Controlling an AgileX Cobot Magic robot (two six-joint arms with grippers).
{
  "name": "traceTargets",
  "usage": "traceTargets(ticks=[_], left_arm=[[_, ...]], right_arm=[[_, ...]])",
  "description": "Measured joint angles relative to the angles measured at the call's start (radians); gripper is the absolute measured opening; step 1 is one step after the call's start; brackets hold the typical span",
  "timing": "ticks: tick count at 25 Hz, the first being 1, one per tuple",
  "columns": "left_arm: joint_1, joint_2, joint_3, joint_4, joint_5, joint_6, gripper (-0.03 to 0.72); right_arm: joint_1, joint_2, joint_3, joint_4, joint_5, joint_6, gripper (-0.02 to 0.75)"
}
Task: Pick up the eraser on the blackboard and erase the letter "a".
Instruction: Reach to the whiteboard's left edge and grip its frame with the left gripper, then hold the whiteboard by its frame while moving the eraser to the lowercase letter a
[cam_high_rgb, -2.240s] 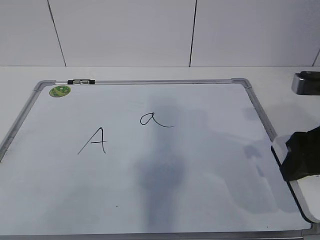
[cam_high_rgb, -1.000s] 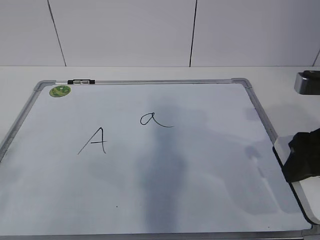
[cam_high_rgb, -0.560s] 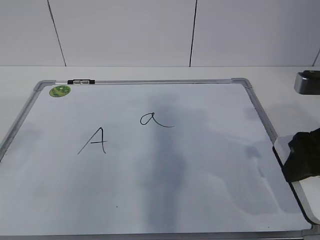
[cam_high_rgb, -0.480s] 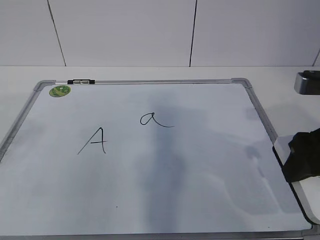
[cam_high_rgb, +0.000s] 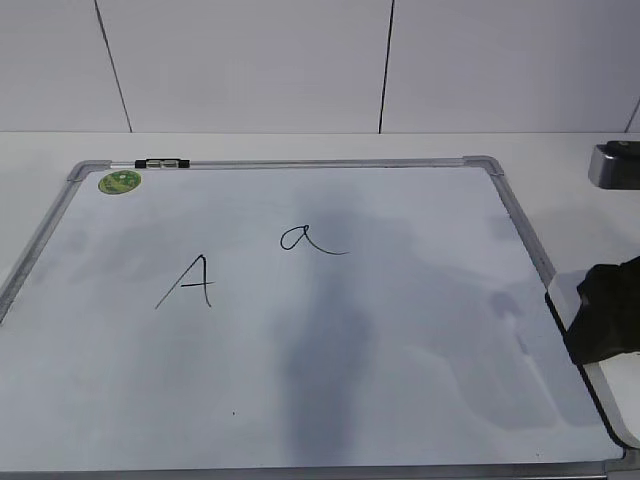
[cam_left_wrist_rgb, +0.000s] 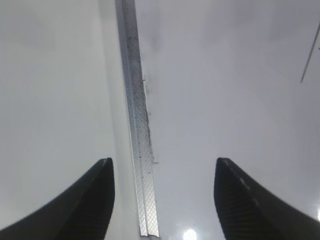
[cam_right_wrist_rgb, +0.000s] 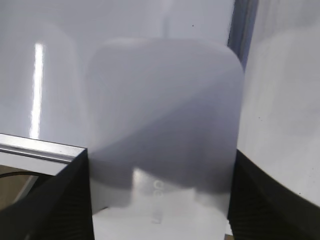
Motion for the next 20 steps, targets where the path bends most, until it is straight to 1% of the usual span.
traceTargets(ticks=[8, 10, 16, 18, 20], left_arm=[[0.000, 0.237, -0.133, 0.010, 0.045, 0.067, 0.466], [0.011, 0.278, -0.158, -0.002, 0.052, 0.073, 0.466], [0.116, 0.354, -0.205, -0.108, 0.058, 0.148, 0.460], [0.146, 0.374, -0.221, -0.136, 0.058, 0.167, 0.424], [0.161, 0.395, -0.235, -0.161, 0.058, 0.175, 0.383]], right_arm=[[0.000, 0.000, 0.000, 0.000, 0.000, 0.000, 0.549], [0.000, 0.000, 0.000, 0.000, 0.000, 0.000, 0.549], [0.000, 0.000, 0.000, 0.000, 0.000, 0.000, 0.549], [0.000, 0.000, 0.000, 0.000, 0.000, 0.000, 0.549], [0.000, 0.000, 0.000, 0.000, 0.000, 0.000, 0.549]])
